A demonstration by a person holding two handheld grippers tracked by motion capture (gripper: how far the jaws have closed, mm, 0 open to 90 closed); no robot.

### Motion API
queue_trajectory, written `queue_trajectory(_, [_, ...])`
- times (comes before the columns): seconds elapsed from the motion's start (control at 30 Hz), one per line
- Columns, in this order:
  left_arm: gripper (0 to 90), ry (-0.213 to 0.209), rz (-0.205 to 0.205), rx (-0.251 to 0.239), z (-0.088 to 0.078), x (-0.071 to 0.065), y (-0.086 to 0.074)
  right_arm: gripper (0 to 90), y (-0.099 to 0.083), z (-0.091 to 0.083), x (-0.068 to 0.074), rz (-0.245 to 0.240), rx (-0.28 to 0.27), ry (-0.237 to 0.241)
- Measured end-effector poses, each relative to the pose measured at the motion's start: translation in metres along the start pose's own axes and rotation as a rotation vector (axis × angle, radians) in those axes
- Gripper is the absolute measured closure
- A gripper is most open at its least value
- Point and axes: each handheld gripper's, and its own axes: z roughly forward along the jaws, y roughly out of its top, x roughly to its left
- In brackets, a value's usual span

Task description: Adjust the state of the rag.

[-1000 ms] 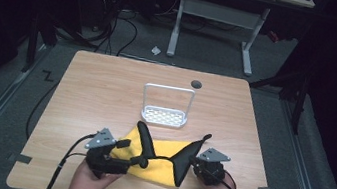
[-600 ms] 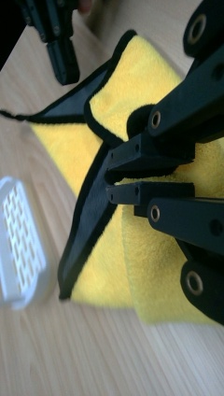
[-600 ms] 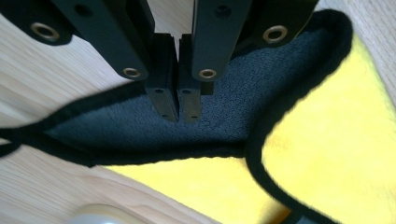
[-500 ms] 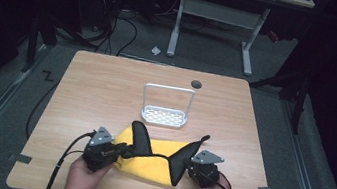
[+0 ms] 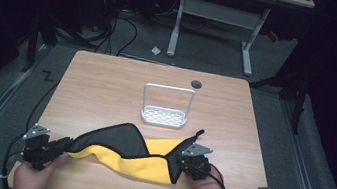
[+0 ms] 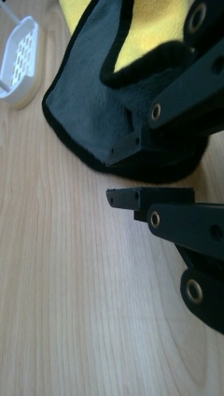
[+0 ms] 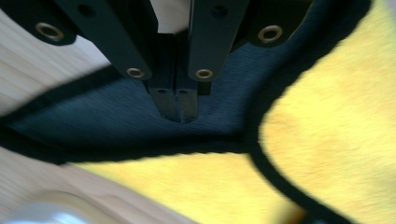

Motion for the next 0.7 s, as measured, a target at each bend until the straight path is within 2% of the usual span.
queue_trajectory(0.07, [77.1,-0.007,0.013,0.000,0.000,-0.004,0.001,90.0,-0.004,-0.003,-0.015,0.046,-0.001,-0.034])
queue_trajectory(0.1, [77.0,-0.007,0.013,0.000,0.000,-0.004,0.001,90.0,-0.004,-0.003,-0.015,0.046,-0.001,-0.034])
queue_trajectory(0.13, [77.0,-0.013,0.022,0.003,0.001,-0.007,0.001,90.0,-0.007,-0.005,-0.023,0.066,0.003,-0.060])
queue_trajectory(0.17, [75.5,-0.022,0.057,0.014,0.004,-0.015,0.003,90.0,-0.012,-0.008,-0.038,0.109,0.004,-0.097])
queue_trajectory(0.2, [74.4,-0.024,0.074,0.016,0.006,-0.020,0.004,90.0,-0.014,-0.010,-0.044,0.125,0.005,-0.115])
queue_trajectory(0.23, [74.0,-0.024,0.074,0.016,0.006,-0.020,0.004,90.0,-0.014,-0.010,-0.044,0.125,0.005,-0.115])
queue_trajectory(0.27, [73.4,-0.054,0.098,0.005,0.008,-0.029,0.007,90.0,-0.017,-0.013,-0.051,0.137,0.011,-0.150])
queue_trajectory(0.3, [72.6,-0.071,0.112,0.001,0.010,-0.034,0.008,90.0,-0.017,-0.014,-0.052,0.136,0.014,-0.155])
queue_trajectory(0.33, [71.2,-0.089,0.128,0.001,0.013,-0.040,0.010,90.0,-0.018,-0.015,-0.051,0.134,0.009,-0.155])
queue_trajectory(0.37, [69.8,-0.089,0.128,0.001,0.013,-0.040,0.010,90.0,-0.017,-0.018,-0.049,0.126,-0.002,-0.150])
queue_trajectory(0.4, [69.8,-0.105,0.150,0.003,0.017,-0.046,0.011,90.0,-0.017,-0.018,-0.049,0.126,-0.002,-0.150])
queue_trajectory(0.5, [67.0,-0.153,0.192,0.023,0.031,-0.064,0.011,90.0,-0.014,-0.025,-0.036,0.096,-0.032,-0.128])
queue_trajectory(0.53, [67.6,-0.165,0.215,0.057,0.038,-0.068,0.010,89.3,-0.013,-0.027,-0.031,0.091,-0.041,-0.111])
queue_trajectory(0.57, [72.4,-0.171,0.235,0.098,0.045,-0.073,0.008,87.3,-0.012,-0.030,-0.021,0.079,-0.059,-0.079])
queue_trajectory(0.6, [73.3,-0.194,0.248,0.159,0.056,-0.079,0.002,85.4,-0.013,-0.032,-0.017,0.072,-0.068,-0.065])
queue_trajectory(0.63, [73.6,-0.194,0.248,0.159,0.056,-0.079,0.002,85.4,-0.013,-0.032,-0.017,0.072,-0.068,-0.065])
queue_trajectory(0.67, [73.9,-0.224,0.254,0.202,0.063,-0.086,-0.004,81.1,-0.013,-0.033,-0.009,0.067,-0.073,-0.046])
queue_trajectory(0.7, [73.9,-0.239,0.262,0.211,0.066,-0.091,-0.007,78.5,-0.013,-0.033,-0.006,0.061,-0.074,-0.044])
